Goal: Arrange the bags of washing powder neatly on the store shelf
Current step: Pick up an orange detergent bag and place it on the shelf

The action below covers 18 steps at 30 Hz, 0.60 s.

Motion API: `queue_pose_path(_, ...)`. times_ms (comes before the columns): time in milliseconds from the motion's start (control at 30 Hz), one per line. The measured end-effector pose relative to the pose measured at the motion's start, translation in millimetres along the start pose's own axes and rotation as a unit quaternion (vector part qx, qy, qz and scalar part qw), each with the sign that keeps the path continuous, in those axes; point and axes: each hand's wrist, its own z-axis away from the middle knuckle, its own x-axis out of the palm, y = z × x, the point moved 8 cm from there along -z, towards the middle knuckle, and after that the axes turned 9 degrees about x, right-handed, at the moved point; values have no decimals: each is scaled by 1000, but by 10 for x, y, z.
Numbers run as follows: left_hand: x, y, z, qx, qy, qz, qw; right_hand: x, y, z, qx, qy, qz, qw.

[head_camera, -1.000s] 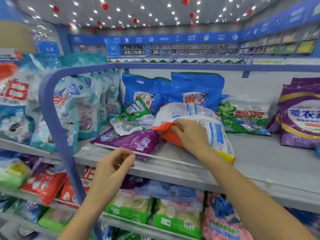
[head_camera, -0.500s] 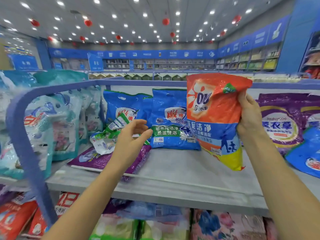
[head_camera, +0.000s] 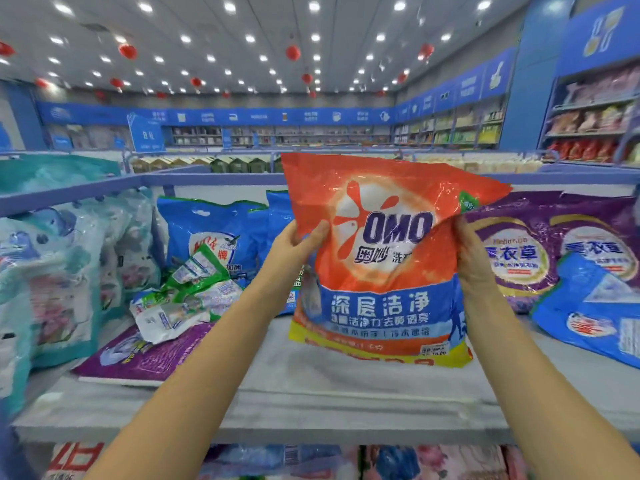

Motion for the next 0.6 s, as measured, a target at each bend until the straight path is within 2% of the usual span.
queue_pose_path(67,-50,-15,50,10,5,23,1000,-31,107,-78,9,9,29,1000)
queue_pose_path(167,-252,-81,173,34,58,27,997,-273,253,-216,23,71,161,984)
queue_pose_path(267,-514,-74,194,46,129,8,991,-373,370,-197,67,46,135,988)
queue_pose_path(367,-511,13,165,50,127,-19,990,-316,304,-117,66,50,160,984)
queue_pose_path(500,-403,244,107,95,136,-48,985,-292,38,-157,10,170,352,920)
queue_pose_path(600,-482,397,60,128,172,-40,976,-131,-285,-155,-49,169,390,904)
